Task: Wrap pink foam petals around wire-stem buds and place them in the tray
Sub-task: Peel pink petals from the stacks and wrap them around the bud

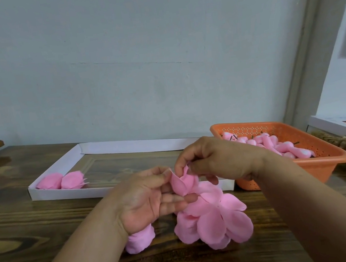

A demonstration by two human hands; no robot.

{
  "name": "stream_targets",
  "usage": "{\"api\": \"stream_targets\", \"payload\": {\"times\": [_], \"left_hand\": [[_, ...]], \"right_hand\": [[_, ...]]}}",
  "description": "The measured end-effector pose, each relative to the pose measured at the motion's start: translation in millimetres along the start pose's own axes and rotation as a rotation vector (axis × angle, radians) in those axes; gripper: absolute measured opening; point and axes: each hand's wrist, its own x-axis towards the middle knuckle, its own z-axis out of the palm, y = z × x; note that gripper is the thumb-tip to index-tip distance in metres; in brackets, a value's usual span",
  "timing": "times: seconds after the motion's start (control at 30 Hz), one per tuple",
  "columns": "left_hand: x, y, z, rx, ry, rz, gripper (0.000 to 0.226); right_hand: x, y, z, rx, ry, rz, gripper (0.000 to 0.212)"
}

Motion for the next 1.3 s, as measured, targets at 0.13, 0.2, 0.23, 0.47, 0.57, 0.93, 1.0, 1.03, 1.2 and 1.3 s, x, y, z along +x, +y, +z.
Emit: {"api": "stream_targets", "payload": {"times": [0.13,0.2,0.23,0.47,0.57,0.93,1.0,1.03,1.2,1.3], "left_hand": [[-1,-2,3,0.117,0.073,0.003,0.024],[0,-3,5,0.173,0.104,0.009,0.032],[0,-3,5,0.197,0.110,0.009,0.033],[-3,-1,7,0.278,0.110,-0.006,0.021],[-3,-1,9,0.282,0.125,-0.009,0.018],[-4,1,15,0.147,0.131,0.082,0.025],[-4,1,14,0.104,0.085,0.108,0.025],[-4,0,14,0.098,0.074,0.115,0.025],[-7,-3,19,0.103,0.044,0.073,0.027],[-8,-2,18,0.059,-0.004,0.042,0.026]], "right_hand": [[2,-2,4,-0.036,-0.029,-0.017,0.036],[2,-3,5,-0.046,-0.035,-0.031,0.036],[1,-3,6,-0.047,-0.038,-0.036,0.034],[-2,-3,5,-0.033,-0.042,-0.059,0.021],[-2,-1,5,-0.009,-0.039,-0.046,0.023],[2,3,-1,0.217,0.156,0.084,0.015],[3,2,-3,0.291,0.195,0.118,0.014],[3,2,-3,0.314,0.199,0.132,0.015],[6,-3,0,0.335,0.197,0.151,0.015],[6,-4,1,0.364,0.215,0.168,0.018]]}}
